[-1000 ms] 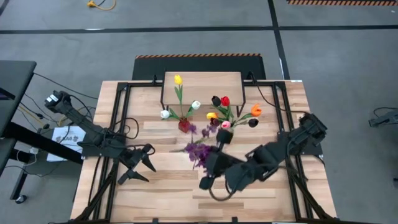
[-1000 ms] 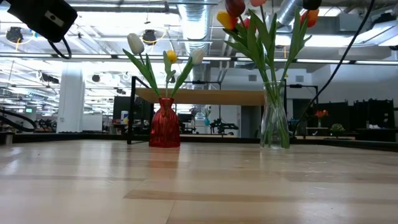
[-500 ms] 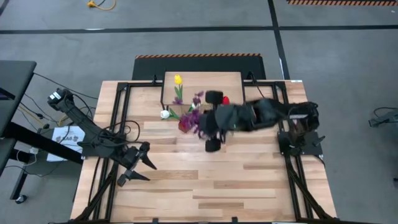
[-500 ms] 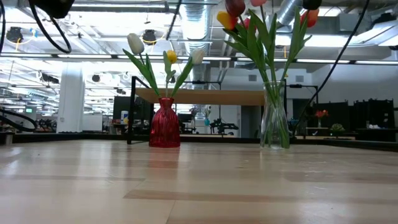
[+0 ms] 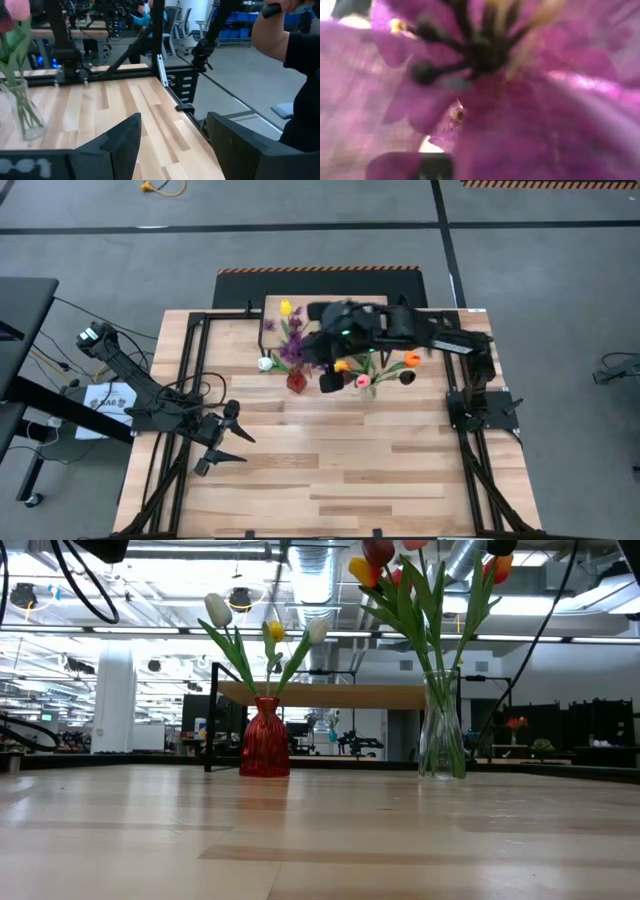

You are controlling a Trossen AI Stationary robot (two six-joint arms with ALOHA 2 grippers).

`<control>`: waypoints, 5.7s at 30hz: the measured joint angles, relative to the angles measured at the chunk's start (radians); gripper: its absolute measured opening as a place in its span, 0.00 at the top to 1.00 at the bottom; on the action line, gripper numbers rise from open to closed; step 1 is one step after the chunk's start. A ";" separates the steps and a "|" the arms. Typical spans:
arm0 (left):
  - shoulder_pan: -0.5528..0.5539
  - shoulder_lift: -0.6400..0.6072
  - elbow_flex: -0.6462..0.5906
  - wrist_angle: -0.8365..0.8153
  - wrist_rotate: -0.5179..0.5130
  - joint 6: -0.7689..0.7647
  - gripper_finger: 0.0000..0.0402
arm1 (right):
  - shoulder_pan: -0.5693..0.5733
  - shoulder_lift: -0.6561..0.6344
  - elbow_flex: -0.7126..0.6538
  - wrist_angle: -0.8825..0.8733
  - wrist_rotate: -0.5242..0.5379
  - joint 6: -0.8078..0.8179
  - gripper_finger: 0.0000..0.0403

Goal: Pick and place flowers into a vace then onto a shelf
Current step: Put the purple flower into the red vase, then put the transparent vase with flowers on the shelf

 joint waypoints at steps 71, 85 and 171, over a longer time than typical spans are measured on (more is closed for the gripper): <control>0.000 -0.058 0.000 -0.012 -0.026 0.110 0.46 | -0.118 0.160 0.025 0.007 -0.093 -0.122 0.97; 0.000 -0.058 0.000 -0.026 -0.026 0.101 0.46 | -0.116 0.160 0.025 0.000 -0.143 -0.105 0.82; 0.000 -0.358 0.081 -0.166 -0.270 0.107 0.46 | 0.233 -0.494 -0.160 -0.559 0.503 0.966 0.40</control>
